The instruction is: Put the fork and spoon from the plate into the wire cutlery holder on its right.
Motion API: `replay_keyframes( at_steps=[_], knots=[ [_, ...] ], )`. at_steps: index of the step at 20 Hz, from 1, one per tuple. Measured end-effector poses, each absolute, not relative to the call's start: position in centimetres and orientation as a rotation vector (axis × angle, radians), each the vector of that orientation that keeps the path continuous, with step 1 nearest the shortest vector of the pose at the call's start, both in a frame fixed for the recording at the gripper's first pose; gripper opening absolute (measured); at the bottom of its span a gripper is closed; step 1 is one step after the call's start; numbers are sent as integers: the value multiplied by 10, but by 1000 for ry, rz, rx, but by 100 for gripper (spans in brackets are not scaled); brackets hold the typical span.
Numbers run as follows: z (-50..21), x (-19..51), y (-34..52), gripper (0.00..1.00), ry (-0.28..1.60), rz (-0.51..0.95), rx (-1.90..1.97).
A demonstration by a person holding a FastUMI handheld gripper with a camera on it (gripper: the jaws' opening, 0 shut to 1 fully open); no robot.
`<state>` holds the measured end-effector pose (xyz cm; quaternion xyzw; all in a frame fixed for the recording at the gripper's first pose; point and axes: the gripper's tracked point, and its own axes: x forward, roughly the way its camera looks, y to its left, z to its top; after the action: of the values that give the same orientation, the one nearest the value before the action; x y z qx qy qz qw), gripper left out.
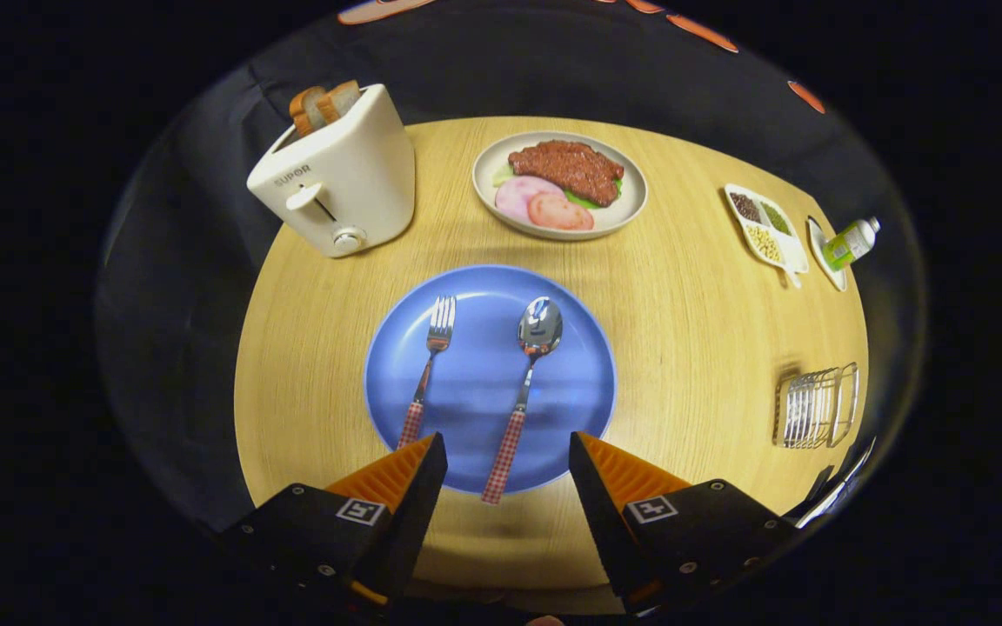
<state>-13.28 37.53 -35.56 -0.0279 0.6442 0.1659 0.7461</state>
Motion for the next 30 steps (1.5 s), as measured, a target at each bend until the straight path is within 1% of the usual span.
replay_keyframes(
  at_steps=[5, 7, 9, 10, 11, 12, 15, 16, 17, 20, 21, 24, 30],
  knots=[
    [-375, -158, 383, 81, 1526, 348, -62],
    [-382, -165, 383, 75, 1567, 328, -53],
    [-388, -165, 381, 68, 1574, 300, -61],
    [-391, -164, 379, 65, 1569, 290, -80],
    [-394, -163, 378, 60, 1568, 284, -93],
    [-397, -164, 379, 57, 1569, 277, -94],
    [-403, -171, 390, 39, 1597, 290, -50],
    [-405, -173, 392, 35, 1600, 298, -42],
    [-404, -170, 390, 25, 1590, 293, -47],
    [-409, -161, 379, 17, 1554, 279, -87],
    [-409, -161, 375, 12, 1561, 285, -93],
    [-400, -157, 366, 8, 1536, 319, -90],
    [-351, -136, 318, 8, 1445, 381, -92]
  ],
)
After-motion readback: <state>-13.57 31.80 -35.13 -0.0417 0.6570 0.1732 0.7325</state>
